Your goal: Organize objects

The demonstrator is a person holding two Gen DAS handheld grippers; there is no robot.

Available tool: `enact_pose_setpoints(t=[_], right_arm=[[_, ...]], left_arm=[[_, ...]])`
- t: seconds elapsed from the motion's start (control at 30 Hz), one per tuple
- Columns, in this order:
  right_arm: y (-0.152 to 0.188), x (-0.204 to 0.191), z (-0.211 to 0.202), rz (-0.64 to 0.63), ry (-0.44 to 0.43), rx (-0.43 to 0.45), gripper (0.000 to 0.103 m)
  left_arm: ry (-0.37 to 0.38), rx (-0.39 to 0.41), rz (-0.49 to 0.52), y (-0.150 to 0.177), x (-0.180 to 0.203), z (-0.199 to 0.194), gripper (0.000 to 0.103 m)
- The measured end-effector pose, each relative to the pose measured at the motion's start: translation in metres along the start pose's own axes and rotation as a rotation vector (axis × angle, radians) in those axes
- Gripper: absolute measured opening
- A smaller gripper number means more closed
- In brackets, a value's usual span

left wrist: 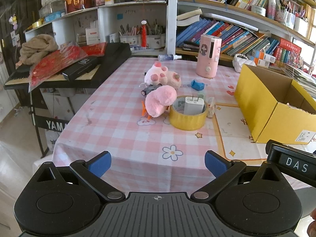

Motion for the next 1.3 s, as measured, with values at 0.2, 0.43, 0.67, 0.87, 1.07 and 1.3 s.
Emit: enact_pose_setpoints(t=[0.2,0.43,0.67,0.87,1.07,1.3], right_arm=[[0.001,-0.003,0.003,-0.011,-0.01,-0.005,0.103],[-0.002,-0.015,0.009,-0.045,-0.043,-0.003,0.102],[-0.009,-0.025,0.024,-0.071,-0.105,-0.007,0.1],[-0.021,-0.043,0.046,-0.116,-0.193,-0.024,0.089],[-0.037,-0.067,0.073,-0.19,-0.281,-0.042,0.078],[-0.051,-0.091,0.119,-0.238,-0.349,-0.124,0.079]], left_arm=[[-0.004,0.0,-0.012,0.001,-0.005,0.002,0.102],[-0.006,-0.006,-0.036,0.001,-0.015,0.007,0.102],[-0.004,-0.018,-0.085,-0.003,-0.023,0.022,0.102],[-0.027,-0.029,-0.106,-0.012,-0.03,0.039,0.102],[-0.074,-0.051,-0.137,-0.02,-0.039,0.059,0.102],[-0.159,-0.104,-0.169,-0.023,-0.054,0.083,0.102]])
Point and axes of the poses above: each gripper's, at about its wrist camera, not at the fingertips, and z roughly the way its jaws point, x to its right, y to its underside, the point moved 7 cm from there along z, roughly the way its jaws point, and after that the axes turned 5 degrees about -y, right-handed, at the moved point
